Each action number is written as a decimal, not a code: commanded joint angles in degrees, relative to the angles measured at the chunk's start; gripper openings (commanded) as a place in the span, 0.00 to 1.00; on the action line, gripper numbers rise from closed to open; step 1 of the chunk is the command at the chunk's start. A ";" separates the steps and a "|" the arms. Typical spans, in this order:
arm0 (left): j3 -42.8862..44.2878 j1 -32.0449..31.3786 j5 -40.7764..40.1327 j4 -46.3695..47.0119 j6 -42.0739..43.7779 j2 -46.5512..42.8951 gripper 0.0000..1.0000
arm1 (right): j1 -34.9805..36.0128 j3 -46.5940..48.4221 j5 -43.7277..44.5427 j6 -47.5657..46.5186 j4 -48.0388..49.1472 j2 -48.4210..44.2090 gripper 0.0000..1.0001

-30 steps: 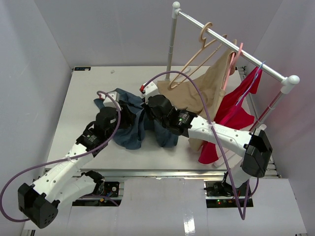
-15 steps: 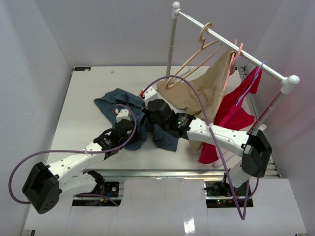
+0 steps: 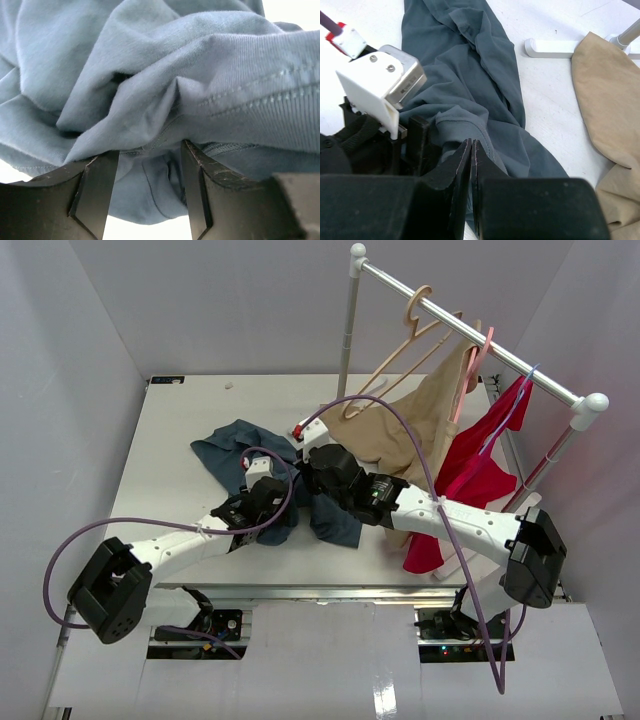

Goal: Place the t-shirt on the hanger

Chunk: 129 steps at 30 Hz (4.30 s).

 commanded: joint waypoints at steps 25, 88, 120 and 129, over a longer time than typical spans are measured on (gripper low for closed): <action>5.99 -0.72 -7.57 -7.14 -0.73 -1.10 0.00 | -0.11 -5.01 1.55 0.06 3.80 -5.48 0.08; 0.69 -1.15 -4.92 -1.25 4.06 -8.58 0.54 | 0.29 0.74 -2.64 1.70 3.47 -4.91 0.08; -1.85 -1.07 -12.79 -19.42 -10.42 -20.22 0.00 | -2.21 -5.61 -3.85 2.01 5.71 -5.76 0.08; -1.57 -1.07 -3.72 -14.59 -3.26 -23.22 0.59 | -1.24 -4.65 -5.39 2.23 6.56 -2.85 0.08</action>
